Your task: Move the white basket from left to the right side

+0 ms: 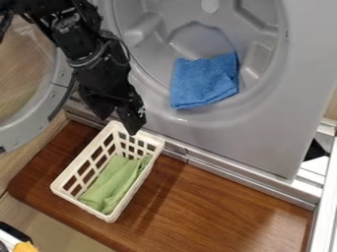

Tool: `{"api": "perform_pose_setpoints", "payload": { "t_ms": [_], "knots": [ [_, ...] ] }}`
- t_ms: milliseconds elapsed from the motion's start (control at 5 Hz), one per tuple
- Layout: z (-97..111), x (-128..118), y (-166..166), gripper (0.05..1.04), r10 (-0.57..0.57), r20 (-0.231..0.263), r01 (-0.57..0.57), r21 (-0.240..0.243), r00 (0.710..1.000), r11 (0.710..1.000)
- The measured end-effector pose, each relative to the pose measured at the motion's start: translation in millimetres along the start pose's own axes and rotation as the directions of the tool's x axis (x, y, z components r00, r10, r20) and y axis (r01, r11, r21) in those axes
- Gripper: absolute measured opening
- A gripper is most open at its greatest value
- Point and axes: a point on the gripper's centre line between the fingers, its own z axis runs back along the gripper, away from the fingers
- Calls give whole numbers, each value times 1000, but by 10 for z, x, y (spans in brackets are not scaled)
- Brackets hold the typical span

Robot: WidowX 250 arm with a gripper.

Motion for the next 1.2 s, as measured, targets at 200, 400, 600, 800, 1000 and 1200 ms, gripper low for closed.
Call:
{"api": "perform_pose_setpoints", "payload": {
  "t_ms": [200,400,600,800,1000,1200],
  "knots": [
    [-58,-41,-4,1001,7,-19,-7,-8,1000,1000],
    [-226,-110,-87,1001,-3,-29,2,-12,1000,1000],
    [-422,-175,-91,1001,15,-20,-15,-15,1000,1000],
    [-612,-241,-131,1001,4,-17,-4,2,1000,1000],
    [-742,-280,-105,1001,11,4,-11,56,1000,998],
    [-881,-283,-99,1001,11,14,-13,96,1000,995]
  ]
}}
